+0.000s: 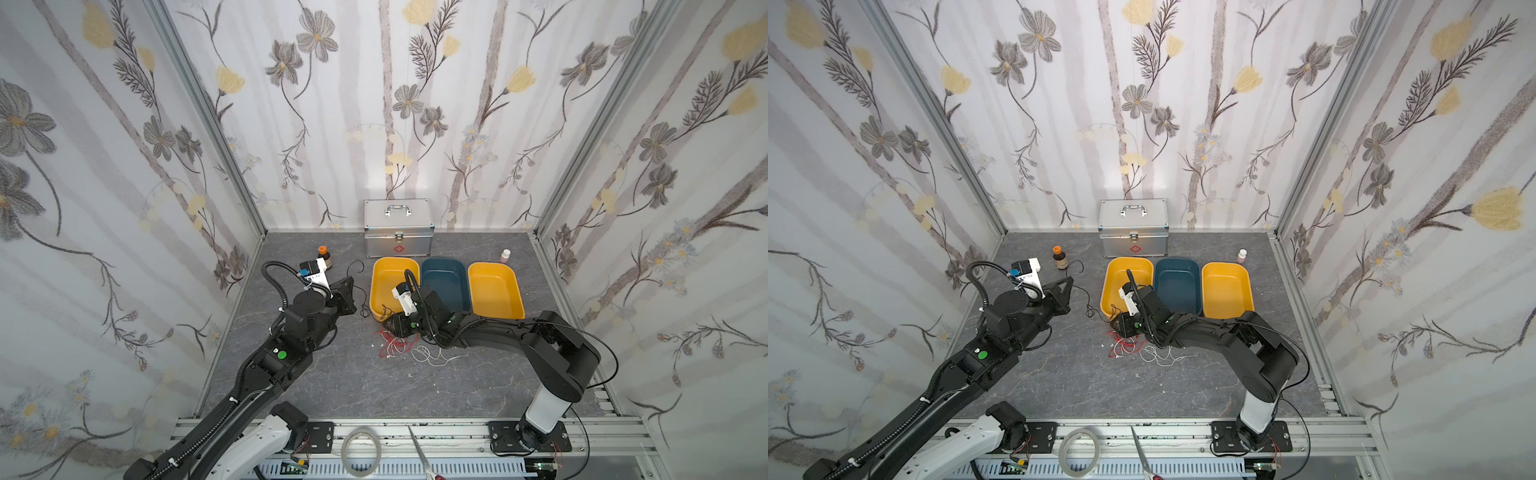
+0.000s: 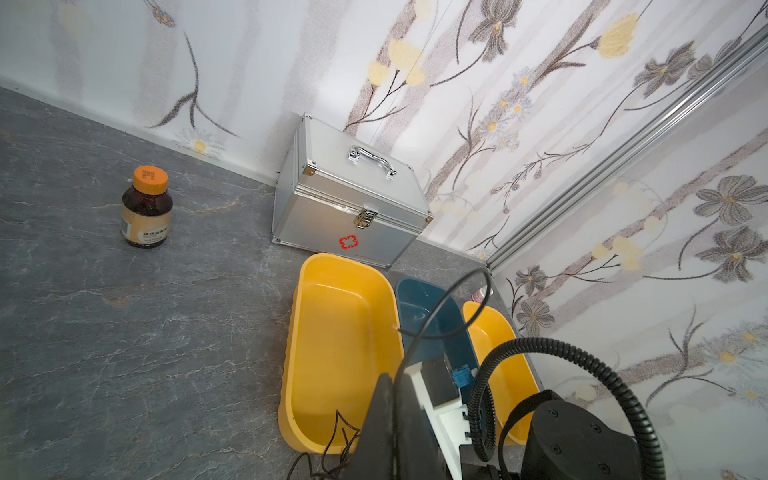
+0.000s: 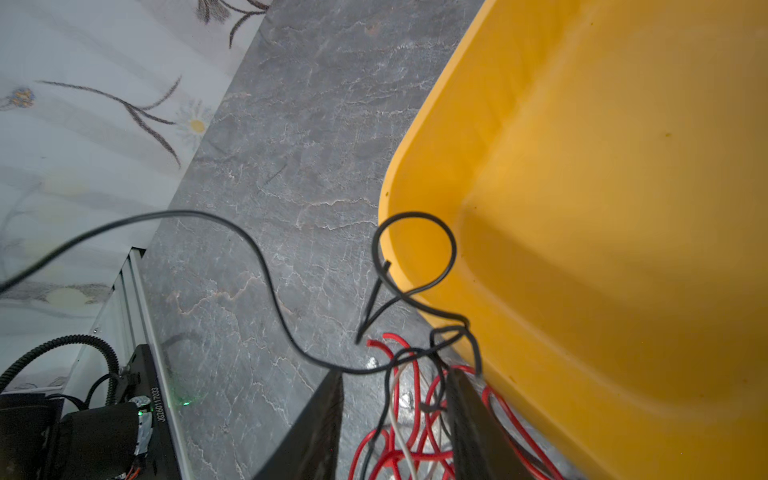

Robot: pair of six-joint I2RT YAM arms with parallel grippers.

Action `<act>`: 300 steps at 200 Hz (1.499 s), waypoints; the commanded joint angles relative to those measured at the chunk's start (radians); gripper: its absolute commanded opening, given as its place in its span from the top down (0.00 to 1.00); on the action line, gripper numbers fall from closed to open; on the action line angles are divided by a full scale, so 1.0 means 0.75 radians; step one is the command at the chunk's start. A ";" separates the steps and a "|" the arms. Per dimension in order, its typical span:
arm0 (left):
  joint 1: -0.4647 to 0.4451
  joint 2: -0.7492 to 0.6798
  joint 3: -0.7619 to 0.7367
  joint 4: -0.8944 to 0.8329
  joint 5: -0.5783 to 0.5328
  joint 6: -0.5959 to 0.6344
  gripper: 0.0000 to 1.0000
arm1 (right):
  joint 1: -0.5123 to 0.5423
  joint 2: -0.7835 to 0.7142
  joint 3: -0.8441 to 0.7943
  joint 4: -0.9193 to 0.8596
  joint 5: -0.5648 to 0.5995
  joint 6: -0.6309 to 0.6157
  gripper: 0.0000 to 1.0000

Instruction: Untangle the cables

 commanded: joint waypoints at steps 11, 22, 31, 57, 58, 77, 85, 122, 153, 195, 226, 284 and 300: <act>0.003 -0.014 0.000 0.049 -0.011 -0.010 1.00 | 0.001 0.046 -0.001 -0.020 0.077 -0.011 0.69; 0.003 -0.018 -0.002 0.051 -0.013 -0.010 1.00 | 0.001 0.054 -0.001 -0.028 0.074 -0.011 0.73; 0.003 -0.022 -0.003 0.046 -0.015 -0.008 1.00 | 0.001 0.049 -0.012 -0.024 0.069 -0.005 0.76; 0.007 -0.039 -0.004 0.034 -0.027 -0.006 1.00 | 0.001 -0.008 -0.068 -0.005 0.062 0.010 0.89; 0.007 -0.040 -0.003 0.034 -0.027 -0.006 1.00 | 0.001 -0.011 -0.070 -0.005 0.063 0.009 0.89; 0.011 -0.060 -0.004 0.024 -0.045 -0.002 1.00 | 0.001 -0.067 -0.118 -0.009 0.060 0.010 0.93; 0.016 -0.069 -0.003 0.016 -0.051 0.002 1.00 | 0.001 -0.093 -0.143 -0.008 0.058 0.006 0.93; 0.029 -0.107 0.007 -0.046 -0.094 0.020 1.00 | -0.006 -0.204 -0.278 -0.041 0.087 -0.008 0.94; 0.050 -0.138 0.028 -0.131 -0.149 0.033 1.00 | -0.029 -0.292 -0.372 -0.066 0.116 -0.011 0.94; 0.077 -0.178 0.037 -0.190 -0.190 0.050 1.00 | -0.085 -0.392 -0.453 -0.059 0.097 -0.015 0.92; 0.080 -0.186 0.028 -0.203 -0.193 0.043 1.00 | -0.134 -0.477 -0.489 0.001 -0.007 -0.030 0.86; 0.085 -0.178 0.032 -0.193 -0.180 0.045 1.00 | -0.134 -0.370 -0.471 0.079 -0.047 0.000 0.88; 0.087 -0.181 0.035 -0.204 -0.182 0.050 1.00 | -0.134 -0.364 -0.469 0.090 -0.053 0.011 0.89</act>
